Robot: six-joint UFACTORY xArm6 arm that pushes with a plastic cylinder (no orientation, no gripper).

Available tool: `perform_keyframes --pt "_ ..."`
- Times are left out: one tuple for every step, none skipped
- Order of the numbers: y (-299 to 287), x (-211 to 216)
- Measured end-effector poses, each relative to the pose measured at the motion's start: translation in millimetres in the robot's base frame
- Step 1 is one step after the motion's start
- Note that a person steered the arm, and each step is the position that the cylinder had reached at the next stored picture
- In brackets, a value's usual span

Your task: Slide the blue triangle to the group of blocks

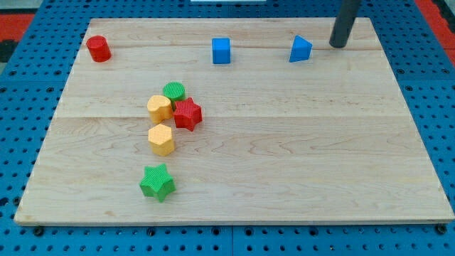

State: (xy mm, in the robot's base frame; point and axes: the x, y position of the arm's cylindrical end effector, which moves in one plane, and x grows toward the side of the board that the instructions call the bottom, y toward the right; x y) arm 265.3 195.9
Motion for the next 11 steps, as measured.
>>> perform_keyframes --pt "-36 7" --pt "-80 31" --pt "-95 5" --pt "-104 18" --pt "-120 64" --pt "-153 89" --pt "-184 108" --pt "-208 122" --pt "-211 110" --pt "-217 118" --pt "-219 127"
